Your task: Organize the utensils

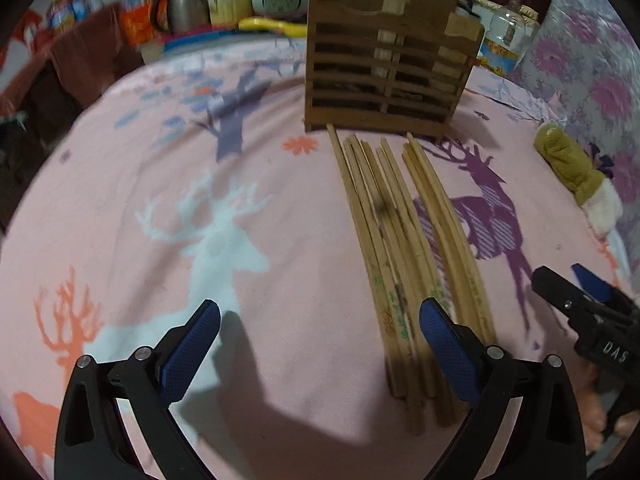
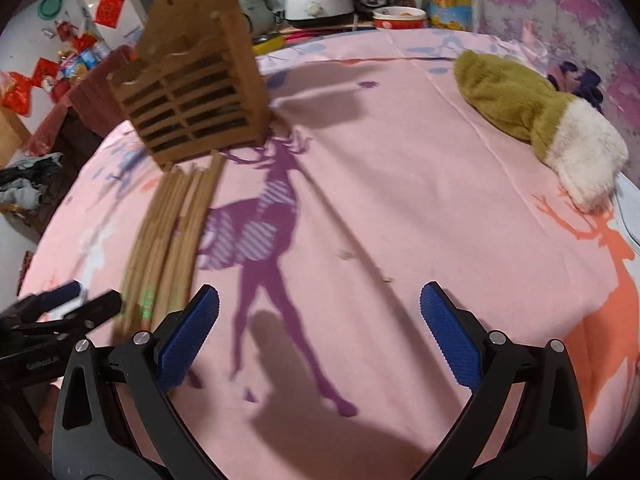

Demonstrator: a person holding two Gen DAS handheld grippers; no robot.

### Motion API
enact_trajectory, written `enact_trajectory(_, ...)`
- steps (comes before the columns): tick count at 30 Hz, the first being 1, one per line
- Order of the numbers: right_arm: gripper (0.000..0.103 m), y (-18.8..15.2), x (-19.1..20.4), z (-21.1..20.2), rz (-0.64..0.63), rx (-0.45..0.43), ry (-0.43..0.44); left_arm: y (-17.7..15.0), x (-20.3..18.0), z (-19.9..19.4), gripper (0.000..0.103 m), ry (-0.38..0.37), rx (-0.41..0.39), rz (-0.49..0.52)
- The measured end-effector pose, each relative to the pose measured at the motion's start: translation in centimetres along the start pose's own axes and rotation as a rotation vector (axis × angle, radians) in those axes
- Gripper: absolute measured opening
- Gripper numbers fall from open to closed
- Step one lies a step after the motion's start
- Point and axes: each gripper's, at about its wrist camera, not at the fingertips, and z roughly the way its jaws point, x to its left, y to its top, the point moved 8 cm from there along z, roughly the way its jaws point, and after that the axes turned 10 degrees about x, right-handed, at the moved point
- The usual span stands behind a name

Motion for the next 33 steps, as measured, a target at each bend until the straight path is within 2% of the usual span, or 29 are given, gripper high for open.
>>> enact_trajectory(3, 0.097, 0.2, 0.0, 0.2, -0.002, 0.002, -0.002, 0.4, 0.7, 0.2, 0.097, 0.023, -0.011, 0.000)
enact_trajectory(10, 0.097, -0.2, 0.3, 0.4, -0.037, 0.011, -0.039, 0.4, 1.6, 0.6, 0.097, -0.016, 0.012, -0.030)
enact_trajectory(18, 0.097, -0.1, 0.3, 0.6, -0.040, 0.014, -0.047, 0.1, 1.5, 1.0, 0.099, -0.004, 0.018, -0.017)
enact_trajectory(26, 0.097, 0.7, -1.7, -0.6, 0.055, -0.030, -0.010, 0.8, 3.3, 1.5, 0.097, 0.032, 0.013, -0.072)
enact_trajectory(30, 0.097, 0.9, -2.4, -0.6, 0.108, -0.016, 0.058, 0.9, 2.6, 0.5, 0.097, -0.050, -0.007, -0.067)
enact_trajectory(33, 0.097, 0.9, -2.6, -0.4, 0.123, -0.007, 0.073, 0.9, 1.9, 0.3, 0.097, -0.049, -0.019, -0.043)
